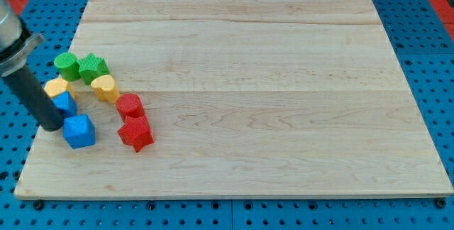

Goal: Push the red circle right to the red star

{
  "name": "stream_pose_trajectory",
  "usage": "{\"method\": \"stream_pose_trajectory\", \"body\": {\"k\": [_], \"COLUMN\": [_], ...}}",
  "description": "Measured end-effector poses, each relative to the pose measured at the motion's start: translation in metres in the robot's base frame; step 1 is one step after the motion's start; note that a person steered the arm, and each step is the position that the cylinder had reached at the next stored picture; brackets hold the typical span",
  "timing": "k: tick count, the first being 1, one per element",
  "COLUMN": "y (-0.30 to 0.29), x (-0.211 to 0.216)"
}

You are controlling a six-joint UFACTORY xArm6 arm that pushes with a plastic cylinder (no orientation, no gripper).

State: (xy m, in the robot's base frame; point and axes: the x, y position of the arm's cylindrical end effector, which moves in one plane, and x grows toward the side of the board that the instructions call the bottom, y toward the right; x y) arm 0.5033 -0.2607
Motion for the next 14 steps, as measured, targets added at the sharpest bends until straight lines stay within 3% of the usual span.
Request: {"method": "stream_pose_trajectory", "body": {"k": [1,4,6,7,8,9,10,12,13,14], "y": [0.001,0.147,0.177,0.241,0.256,0.354,0.329,0.233,0.250,0.292], "x": [-0.018,-0.018,-0.068,-0.031,-0.014,-0.015,0.008,0.013,0.016,0.075]}}
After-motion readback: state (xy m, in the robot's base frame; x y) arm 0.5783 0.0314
